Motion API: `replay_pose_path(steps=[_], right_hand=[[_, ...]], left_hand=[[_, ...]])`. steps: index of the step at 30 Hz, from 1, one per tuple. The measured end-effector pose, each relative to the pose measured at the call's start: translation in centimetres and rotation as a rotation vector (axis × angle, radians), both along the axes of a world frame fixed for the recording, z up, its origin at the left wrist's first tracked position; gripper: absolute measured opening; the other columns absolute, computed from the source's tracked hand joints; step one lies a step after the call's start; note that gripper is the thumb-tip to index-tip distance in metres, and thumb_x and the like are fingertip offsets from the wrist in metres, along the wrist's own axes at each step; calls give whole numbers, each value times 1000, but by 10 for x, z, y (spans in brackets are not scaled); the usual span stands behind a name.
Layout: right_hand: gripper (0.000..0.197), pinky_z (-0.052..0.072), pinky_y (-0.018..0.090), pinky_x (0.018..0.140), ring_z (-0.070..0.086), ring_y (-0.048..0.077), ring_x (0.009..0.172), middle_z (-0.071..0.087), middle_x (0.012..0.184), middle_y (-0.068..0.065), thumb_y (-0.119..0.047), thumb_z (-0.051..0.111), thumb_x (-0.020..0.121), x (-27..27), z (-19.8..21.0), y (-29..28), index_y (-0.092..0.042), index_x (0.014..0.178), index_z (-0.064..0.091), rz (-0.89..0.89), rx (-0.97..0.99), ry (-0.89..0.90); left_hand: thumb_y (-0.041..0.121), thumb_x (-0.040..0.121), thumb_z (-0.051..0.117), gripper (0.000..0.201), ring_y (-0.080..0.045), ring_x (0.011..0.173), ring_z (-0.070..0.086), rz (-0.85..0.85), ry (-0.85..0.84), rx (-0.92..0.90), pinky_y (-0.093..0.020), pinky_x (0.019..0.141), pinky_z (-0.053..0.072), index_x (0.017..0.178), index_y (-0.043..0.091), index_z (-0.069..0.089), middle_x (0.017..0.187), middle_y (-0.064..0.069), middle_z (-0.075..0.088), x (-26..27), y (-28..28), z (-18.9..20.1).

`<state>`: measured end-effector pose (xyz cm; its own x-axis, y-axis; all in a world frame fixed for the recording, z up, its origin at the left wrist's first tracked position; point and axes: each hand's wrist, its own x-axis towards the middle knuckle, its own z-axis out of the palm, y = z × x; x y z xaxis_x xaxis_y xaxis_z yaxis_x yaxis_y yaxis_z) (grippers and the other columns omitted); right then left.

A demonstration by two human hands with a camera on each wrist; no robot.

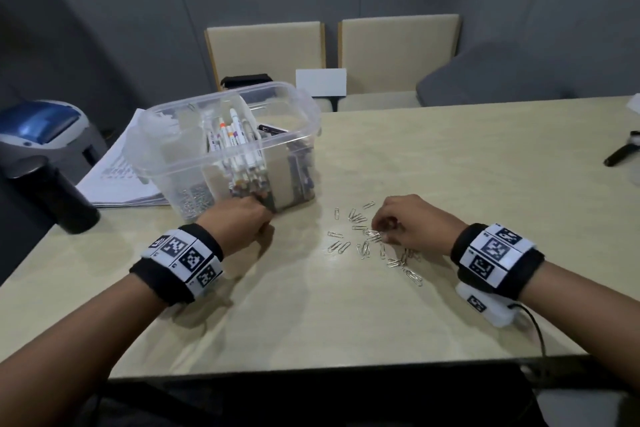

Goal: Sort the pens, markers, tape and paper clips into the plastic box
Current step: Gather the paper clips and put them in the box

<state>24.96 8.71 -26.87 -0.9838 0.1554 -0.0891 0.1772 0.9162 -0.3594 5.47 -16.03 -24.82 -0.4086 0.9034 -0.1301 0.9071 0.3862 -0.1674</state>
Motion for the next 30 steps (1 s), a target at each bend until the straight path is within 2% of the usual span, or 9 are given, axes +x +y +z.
replay_pose_path(steps=[4, 10, 12, 14, 16, 18, 21, 26, 30], right_hand=[[19, 52, 32, 82, 59, 12, 90, 63, 93, -5, -7, 62, 87, -9, 3, -11, -19, 102, 67, -7, 36, -45], [22, 45, 31, 87, 45, 13, 100, 47, 96, -8, -8, 47, 94, -4, -7, -9, -20, 111, 53, 51, 104, -111], [26, 45, 32, 87, 45, 13, 101, 47, 100, -8, -5, 44, 93, -2, -9, -5, -22, 112, 51, 33, 94, -124], [29, 46, 29, 85, 48, 13, 97, 46, 102, -7, -4, 46, 92, 0, -6, 1, -24, 112, 53, -3, 63, -94], [29, 45, 18, 77, 53, 10, 87, 46, 99, -7, -2, 49, 90, 2, 1, 8, -24, 104, 60, -48, 8, -39], [30, 42, 7, 64, 58, 6, 76, 48, 92, -7, 2, 47, 90, 7, 10, 15, -22, 95, 64, -86, -53, -14], [33, 52, 17, 61, 63, 6, 68, 63, 85, -5, 3, 44, 91, 19, 17, 26, -22, 89, 65, -126, -117, -3], [41, 44, 22, 68, 52, 2, 60, 64, 75, -7, 8, 37, 89, 39, 24, 40, -20, 95, 66, -175, -290, -47], [17, 40, 28, 64, 52, 10, 63, 58, 70, -7, -26, 49, 95, 53, 23, 35, -22, 86, 62, -190, -203, -120]], left_hand=[[22, 94, 52, 16, -17, 66, 55, -15, 25, -61, -27, 59, 48, 84, 24, 65, 78, 6, 55, 1, 0, 2], [4, 91, 36, 37, -27, 104, 58, -91, 111, -234, -37, 89, 50, 126, 7, 48, 121, -10, 52, 5, -7, -13], [2, 90, 37, 32, -27, 102, 57, -79, -18, -157, -38, 88, 50, 120, 6, 48, 117, -11, 54, 8, -3, -11], [4, 93, 42, 10, -25, 84, 55, -89, -164, 1, -33, 73, 48, 98, 12, 46, 95, -6, 58, 11, 4, -5], [4, 93, 48, 15, -22, 68, 52, -109, -332, 152, -29, 60, 43, 86, 15, 40, 74, 2, 52, 17, 14, 1], [0, 91, 49, 17, -15, 57, 56, -111, -508, 255, -25, 54, 46, 90, 16, 44, 68, 4, 56, 28, 26, 8], [-5, 92, 43, 30, -7, 47, 58, -100, -651, 264, -27, 50, 54, 107, 18, 55, 71, 2, 62, 43, 45, 11], [-4, 89, 39, 28, -24, 48, 55, 27, -892, 198, -25, 48, 43, 82, 6, 64, 61, -6, 59, 44, 68, 5], [19, 100, 43, 32, -16, 52, 42, 82, -1084, 180, -26, 49, 36, 70, 10, 47, 64, -4, 45, 51, 77, 3]])
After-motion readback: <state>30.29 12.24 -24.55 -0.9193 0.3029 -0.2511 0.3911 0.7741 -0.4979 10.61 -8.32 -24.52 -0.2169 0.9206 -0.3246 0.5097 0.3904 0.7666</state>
